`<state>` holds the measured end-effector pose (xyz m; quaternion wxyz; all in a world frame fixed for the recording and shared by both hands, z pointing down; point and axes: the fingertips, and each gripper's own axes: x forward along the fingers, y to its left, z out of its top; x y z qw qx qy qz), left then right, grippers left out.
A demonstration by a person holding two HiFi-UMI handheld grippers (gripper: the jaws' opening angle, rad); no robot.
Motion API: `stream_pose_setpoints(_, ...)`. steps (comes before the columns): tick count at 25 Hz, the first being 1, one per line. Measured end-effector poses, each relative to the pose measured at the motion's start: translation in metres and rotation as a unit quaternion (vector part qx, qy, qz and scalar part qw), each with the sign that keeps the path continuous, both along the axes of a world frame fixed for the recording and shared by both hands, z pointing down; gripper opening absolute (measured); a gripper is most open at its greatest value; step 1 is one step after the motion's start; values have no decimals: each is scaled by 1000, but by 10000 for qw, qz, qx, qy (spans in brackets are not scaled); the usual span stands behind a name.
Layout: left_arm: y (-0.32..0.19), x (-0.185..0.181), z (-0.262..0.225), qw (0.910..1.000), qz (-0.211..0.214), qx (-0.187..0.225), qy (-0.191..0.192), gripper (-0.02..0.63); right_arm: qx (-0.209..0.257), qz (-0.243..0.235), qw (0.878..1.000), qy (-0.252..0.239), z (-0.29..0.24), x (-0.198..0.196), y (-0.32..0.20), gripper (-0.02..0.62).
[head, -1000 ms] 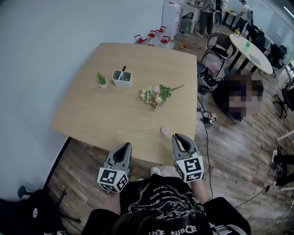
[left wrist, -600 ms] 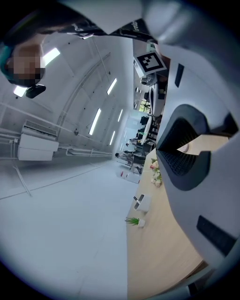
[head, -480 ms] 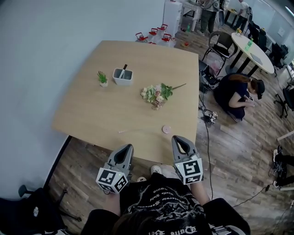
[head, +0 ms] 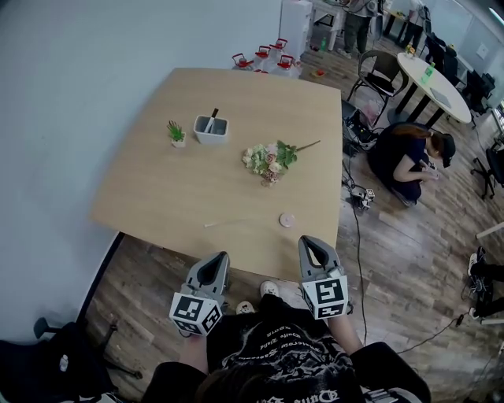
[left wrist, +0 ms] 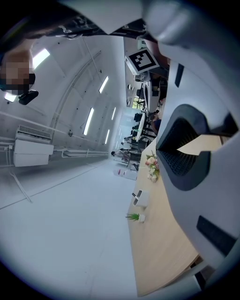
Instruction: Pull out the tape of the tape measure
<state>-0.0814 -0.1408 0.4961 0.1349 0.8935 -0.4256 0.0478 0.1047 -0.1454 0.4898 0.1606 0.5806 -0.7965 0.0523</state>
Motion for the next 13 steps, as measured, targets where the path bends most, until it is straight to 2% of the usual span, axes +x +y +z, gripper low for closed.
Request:
stream_pose_setpoints(7, 7, 5, 6, 9999, 56, -83, -7, 6, -182, 23, 9997, 152, 15, 6, 10, 12)
stream_pose_setpoints(13, 7, 2, 12, 9998, 21, -172, -9, 6, -122, -53, 9996, 252, 11, 0, 11, 12)
